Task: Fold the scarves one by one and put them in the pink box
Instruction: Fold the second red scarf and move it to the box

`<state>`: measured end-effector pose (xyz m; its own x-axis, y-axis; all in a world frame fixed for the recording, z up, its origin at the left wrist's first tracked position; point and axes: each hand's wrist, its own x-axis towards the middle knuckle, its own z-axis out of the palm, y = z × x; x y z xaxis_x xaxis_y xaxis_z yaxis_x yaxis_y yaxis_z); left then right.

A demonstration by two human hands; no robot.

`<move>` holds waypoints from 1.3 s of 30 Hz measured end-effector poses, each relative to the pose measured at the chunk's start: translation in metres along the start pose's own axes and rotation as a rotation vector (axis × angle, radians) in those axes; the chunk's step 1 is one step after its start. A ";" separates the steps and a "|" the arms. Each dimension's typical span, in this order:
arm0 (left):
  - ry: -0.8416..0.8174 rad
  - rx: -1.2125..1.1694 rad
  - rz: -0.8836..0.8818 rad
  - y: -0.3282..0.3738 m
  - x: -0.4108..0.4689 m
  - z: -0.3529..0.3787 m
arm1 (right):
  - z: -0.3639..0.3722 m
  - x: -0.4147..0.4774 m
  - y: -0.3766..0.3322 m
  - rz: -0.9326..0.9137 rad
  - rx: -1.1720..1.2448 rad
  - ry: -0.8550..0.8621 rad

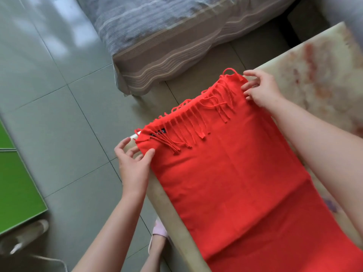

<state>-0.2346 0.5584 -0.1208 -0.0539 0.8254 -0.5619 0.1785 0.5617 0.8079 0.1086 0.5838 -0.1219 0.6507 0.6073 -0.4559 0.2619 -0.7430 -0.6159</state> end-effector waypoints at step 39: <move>0.183 -0.433 -0.184 0.007 0.004 0.007 | -0.021 0.002 -0.015 0.046 -0.025 -0.021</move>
<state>-0.2264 0.5652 -0.1188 -0.2240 0.6852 -0.6930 -0.2718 0.6390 0.7196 0.1214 0.5903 -0.1000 0.6477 0.5777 -0.4967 0.2497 -0.7769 -0.5780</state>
